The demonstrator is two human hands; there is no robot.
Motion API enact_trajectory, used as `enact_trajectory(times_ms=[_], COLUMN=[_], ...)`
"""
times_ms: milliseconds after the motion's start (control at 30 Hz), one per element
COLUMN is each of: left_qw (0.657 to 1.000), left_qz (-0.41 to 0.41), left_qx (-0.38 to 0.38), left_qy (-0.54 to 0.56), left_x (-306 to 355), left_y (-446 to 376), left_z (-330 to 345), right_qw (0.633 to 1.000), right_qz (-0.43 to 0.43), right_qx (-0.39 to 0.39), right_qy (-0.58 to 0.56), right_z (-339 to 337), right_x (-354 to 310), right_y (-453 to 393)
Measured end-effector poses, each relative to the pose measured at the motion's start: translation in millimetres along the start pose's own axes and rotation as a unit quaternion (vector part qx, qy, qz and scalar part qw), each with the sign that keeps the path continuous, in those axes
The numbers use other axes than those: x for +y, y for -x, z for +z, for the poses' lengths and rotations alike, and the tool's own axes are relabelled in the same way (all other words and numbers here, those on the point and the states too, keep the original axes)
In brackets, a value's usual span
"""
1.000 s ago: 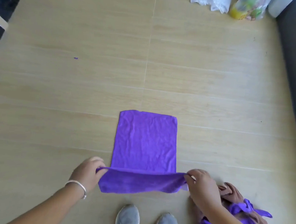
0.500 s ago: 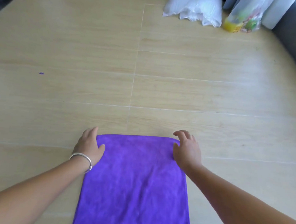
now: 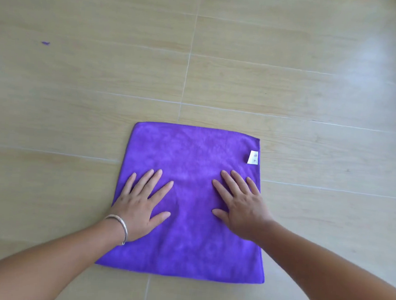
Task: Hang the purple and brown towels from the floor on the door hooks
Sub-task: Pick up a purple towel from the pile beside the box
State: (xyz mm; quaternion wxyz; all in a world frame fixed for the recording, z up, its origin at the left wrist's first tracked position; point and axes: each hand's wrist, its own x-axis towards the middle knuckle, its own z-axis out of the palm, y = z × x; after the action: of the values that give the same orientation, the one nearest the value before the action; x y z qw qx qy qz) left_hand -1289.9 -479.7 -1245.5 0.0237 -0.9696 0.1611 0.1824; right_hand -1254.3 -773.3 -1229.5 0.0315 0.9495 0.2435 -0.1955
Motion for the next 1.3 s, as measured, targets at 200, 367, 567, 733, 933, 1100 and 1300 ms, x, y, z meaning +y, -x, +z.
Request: enact_trajectory(times_ms=[200,367,567,733,933,1100,1300], left_qw=[0.999,0.999,0.994,0.990,0.991,0.996,0.996], left_qz=[-0.036,0.020,0.096,0.120,0.124,0.050,0.042], left_qx=[0.003,0.026,0.018,0.003,-0.020,-0.072,-0.075], left_qy=[-0.035,0.006,-0.041,-0.070,-0.051,-0.017,0.011], left_x=[-20.8,-7.1,-23.3,-31.7,-32.5,-34.9,-40.8], left_y=[-42.1,24.5,71.9,67.7,79.5,103.1,149.5], left_z=[-17.7,-3.1,20.4,5.7,-48.4,-123.2,-265.4], right_qw=[0.999,0.995,0.987,0.980,0.991,0.998,1.000], right_qz=[0.026,-0.086,-0.151,-0.176,-0.092,-0.018,0.016], right_qx=[0.025,0.043,0.040,0.035,0.041,0.046,0.014], right_qy=[-0.006,-0.011,0.033,0.084,0.091,0.044,0.023], right_z=[-13.4,14.1,31.2,24.9,-28.0,-119.8,-251.4], right_x=[15.7,-8.8,-0.7,13.6,5.2,5.5,4.7], right_y=[-23.0,42.1,69.4,76.2,88.0,123.3,177.0])
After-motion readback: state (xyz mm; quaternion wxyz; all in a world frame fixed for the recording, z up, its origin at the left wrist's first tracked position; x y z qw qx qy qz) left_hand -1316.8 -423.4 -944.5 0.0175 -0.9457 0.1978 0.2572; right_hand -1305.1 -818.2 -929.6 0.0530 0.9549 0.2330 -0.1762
